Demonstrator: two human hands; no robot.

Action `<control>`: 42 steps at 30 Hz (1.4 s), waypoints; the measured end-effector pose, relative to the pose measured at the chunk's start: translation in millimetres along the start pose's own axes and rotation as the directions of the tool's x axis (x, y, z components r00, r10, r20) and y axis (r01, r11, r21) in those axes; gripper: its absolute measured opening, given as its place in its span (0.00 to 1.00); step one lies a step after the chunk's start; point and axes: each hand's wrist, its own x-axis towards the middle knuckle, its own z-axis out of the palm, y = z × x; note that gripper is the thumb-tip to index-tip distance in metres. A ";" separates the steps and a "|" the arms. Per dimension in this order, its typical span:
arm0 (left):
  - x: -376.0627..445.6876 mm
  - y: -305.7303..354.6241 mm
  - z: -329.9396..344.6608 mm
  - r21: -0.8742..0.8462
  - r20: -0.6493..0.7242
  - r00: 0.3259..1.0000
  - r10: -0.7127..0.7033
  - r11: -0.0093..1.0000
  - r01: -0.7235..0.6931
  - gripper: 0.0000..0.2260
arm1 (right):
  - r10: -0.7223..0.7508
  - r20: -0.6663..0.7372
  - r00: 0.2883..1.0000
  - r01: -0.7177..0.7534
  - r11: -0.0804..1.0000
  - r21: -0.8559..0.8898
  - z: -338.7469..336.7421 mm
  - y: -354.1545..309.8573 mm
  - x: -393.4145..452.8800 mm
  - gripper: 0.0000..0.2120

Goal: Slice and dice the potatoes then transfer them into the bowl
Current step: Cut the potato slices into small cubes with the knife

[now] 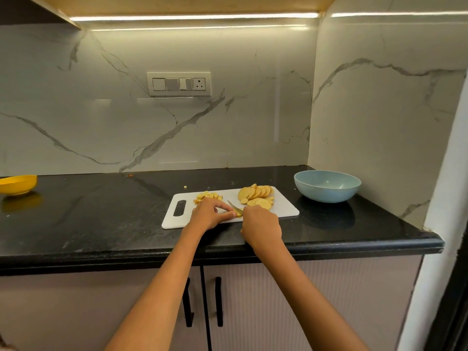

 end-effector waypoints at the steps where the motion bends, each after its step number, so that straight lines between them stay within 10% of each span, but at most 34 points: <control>1: 0.1 0.3 -0.1 0.003 -0.006 1.000 -0.006 1.000 0.006 0.06 | 0.001 0.008 1.000 -0.001 1.000 0.004 -0.7 0.0 0.6 0.12; 42: 7.2 -8.0 3.4 -0.065 -0.043 0.999 0.033 0.997 -0.035 0.05 | -0.004 0.014 1.000 0.003 1.000 0.024 2.0 8.1 -6.0 0.11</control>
